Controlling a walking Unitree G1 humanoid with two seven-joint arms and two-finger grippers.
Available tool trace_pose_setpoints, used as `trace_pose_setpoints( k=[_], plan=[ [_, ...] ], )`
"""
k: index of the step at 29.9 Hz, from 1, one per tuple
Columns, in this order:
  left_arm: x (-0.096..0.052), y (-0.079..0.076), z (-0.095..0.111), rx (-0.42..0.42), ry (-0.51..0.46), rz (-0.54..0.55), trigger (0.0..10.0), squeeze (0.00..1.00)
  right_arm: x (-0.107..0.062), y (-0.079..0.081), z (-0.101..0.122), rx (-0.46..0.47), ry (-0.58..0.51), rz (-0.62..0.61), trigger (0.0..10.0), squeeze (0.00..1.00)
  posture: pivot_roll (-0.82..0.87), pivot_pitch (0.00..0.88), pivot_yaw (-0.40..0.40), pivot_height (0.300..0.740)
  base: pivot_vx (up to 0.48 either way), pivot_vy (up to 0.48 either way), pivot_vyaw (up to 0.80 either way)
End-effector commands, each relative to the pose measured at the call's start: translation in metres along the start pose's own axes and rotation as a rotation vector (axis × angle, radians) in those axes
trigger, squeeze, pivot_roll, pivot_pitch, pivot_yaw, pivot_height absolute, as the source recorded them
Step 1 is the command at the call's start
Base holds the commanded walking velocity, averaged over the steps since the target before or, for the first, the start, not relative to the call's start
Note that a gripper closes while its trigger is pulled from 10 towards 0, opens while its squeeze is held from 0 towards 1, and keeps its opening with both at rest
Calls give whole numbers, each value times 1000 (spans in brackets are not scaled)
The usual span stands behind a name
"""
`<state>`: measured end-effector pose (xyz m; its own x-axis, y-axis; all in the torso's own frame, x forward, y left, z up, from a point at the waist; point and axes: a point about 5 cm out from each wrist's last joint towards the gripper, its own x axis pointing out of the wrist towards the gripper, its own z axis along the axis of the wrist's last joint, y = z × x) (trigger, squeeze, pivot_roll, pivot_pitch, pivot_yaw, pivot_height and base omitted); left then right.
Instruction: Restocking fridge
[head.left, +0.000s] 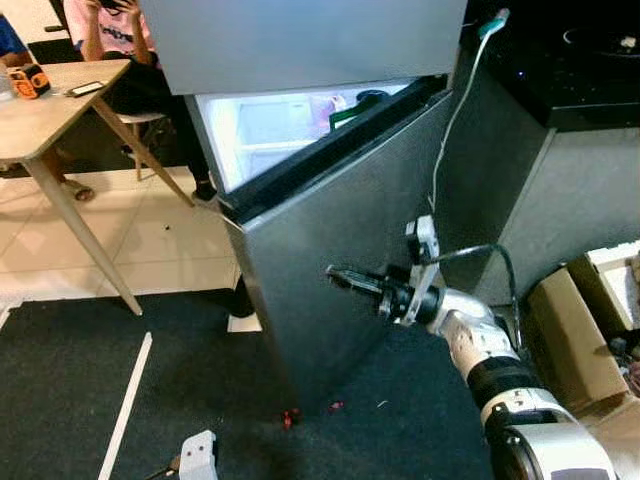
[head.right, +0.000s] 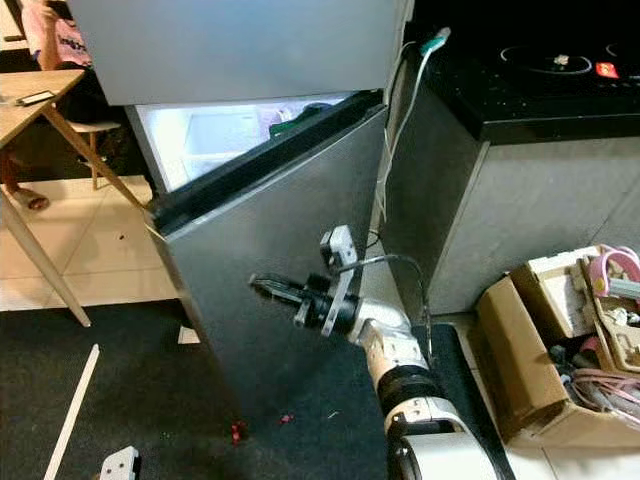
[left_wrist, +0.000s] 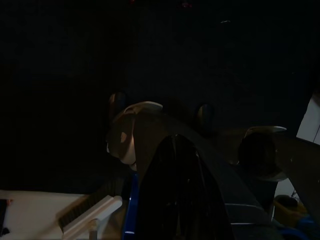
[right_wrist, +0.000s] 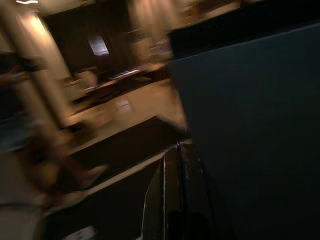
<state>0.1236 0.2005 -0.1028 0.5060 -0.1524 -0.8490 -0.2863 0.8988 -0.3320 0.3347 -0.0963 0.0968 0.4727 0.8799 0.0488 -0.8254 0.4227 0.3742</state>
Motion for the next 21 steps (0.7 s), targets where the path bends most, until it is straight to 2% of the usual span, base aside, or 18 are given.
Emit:
trace_pose_setpoints(
  k=[1,2,3,5,6,8,10,13,14,15,16,18,19,20,21],
  plan=[
    [0,-2,-6,-14,14,0,10000,0,-17,-18,-9,-14,39,-232,10000,0,-47,0,21,740,0,0,0],
    [0,-2,-6,-14,14,0,10000,0,-17,-18,-9,-14,39,-232,10000,0,-47,0,21,740,0,0,0],
    [0,-2,-7,-13,15,2,10000,0,-27,-25,-15,-12,75,-336,10000,0,-47,0,21,740,0,0,0],
    [0,-2,-7,-13,15,4,10000,0,-42,-33,-25,-3,118,-463,10000,0,-46,0,20,740,0,0,0],
    [0,-2,-7,-13,15,5,10000,0,-62,-41,-39,24,167,-620,10000,0,-46,0,20,740,0,0,0],
    [0,-2,-7,-13,15,6,10000,0,-67,-42,-43,30,178,-657,10000,0,-46,0,20,740,0,0,0],
    [0,-2,-7,-16,13,7,10000,0,-99,-45,-70,89,264,-834,10000,0,-37,0,17,740,0,0,0],
    [0,-1,-7,-12,14,12,10000,0,-152,-32,-121,155,479,-1052,10000,0,-35,0,21,740,0,0,0],
    [0,-1,-7,-12,14,12,10000,0,-152,-32,-121,155,479,-1052,10000,0,-35,0,21,740,0,0,0],
    [0,-1,-7,-10,15,14,10000,0,-158,-29,-128,158,509,-1072,10000,0,-35,0,21,740,0,0,0],
    [0,-1,-7,-2,14,19,10000,0,-174,-19,-146,198,574,-1117,10000,0,-31,0,22,740,0,0,0],
    [0,-1,-6,-1,13,21,10000,0,-180,-15,-152,217,594,-1134,10000,0,-31,0,22,740,0,0,0],
    [0,0,-6,3,9,26,10000,0,-190,-8,-162,233,646,-1152,10000,0,-28,0,22,740,0,0,0],
    [0,0,-4,8,5,32,10000,0,-208,4,-178,274,709,-1202,10000,0,-29,0,24,740,0,0,0],
    [0,0,-4,10,4,33,10000,0,-215,9,-184,297,728,-1234,10000,0,-29,0,24,740,0,0,0]
  ],
)
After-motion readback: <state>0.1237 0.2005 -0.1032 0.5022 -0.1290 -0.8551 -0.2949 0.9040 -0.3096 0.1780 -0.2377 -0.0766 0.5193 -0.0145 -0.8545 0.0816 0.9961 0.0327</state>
